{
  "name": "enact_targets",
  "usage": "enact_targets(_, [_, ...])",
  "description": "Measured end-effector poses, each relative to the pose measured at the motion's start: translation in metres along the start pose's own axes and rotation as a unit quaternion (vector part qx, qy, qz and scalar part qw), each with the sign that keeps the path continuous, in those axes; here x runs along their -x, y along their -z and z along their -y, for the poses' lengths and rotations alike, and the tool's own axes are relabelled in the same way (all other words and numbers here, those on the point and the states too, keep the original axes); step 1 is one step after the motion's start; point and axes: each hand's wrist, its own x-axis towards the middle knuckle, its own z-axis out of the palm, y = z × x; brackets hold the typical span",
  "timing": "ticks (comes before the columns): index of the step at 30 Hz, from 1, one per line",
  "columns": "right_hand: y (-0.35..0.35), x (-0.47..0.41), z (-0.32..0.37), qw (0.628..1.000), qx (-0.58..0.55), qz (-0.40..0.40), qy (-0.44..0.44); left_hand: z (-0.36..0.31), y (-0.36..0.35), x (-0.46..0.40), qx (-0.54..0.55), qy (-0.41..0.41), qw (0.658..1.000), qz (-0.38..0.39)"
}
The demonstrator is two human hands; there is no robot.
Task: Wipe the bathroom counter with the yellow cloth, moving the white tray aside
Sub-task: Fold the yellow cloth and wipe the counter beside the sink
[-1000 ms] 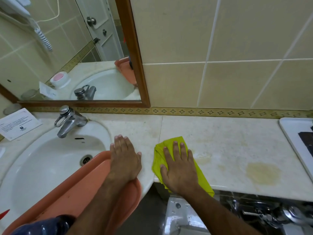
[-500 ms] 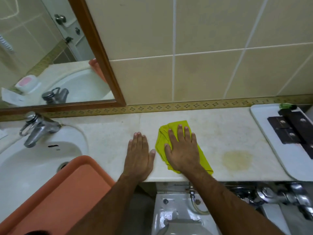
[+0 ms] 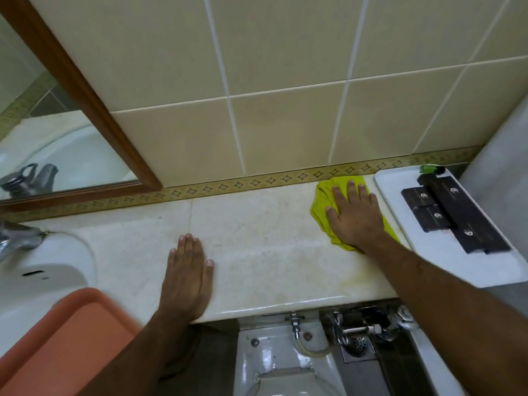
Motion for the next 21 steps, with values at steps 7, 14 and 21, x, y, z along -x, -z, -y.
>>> enact_targets(7, [0.009,0.03,-0.033,1.0,-0.01,0.007,0.015,0.002,-0.002,-0.001,-0.006,-0.003,1.0,0.002])
enact_targets(14, [0.007,0.09,-0.042,1.0,-0.007,0.011,0.02,-0.002,0.003,0.0,-0.018,0.002,1.0,-0.006])
enact_targets(21, [-0.003,0.122,-0.006,0.998,-0.009,-0.014,-0.062,-0.007,0.01,0.003,-0.02,0.012,1.0,-0.013])
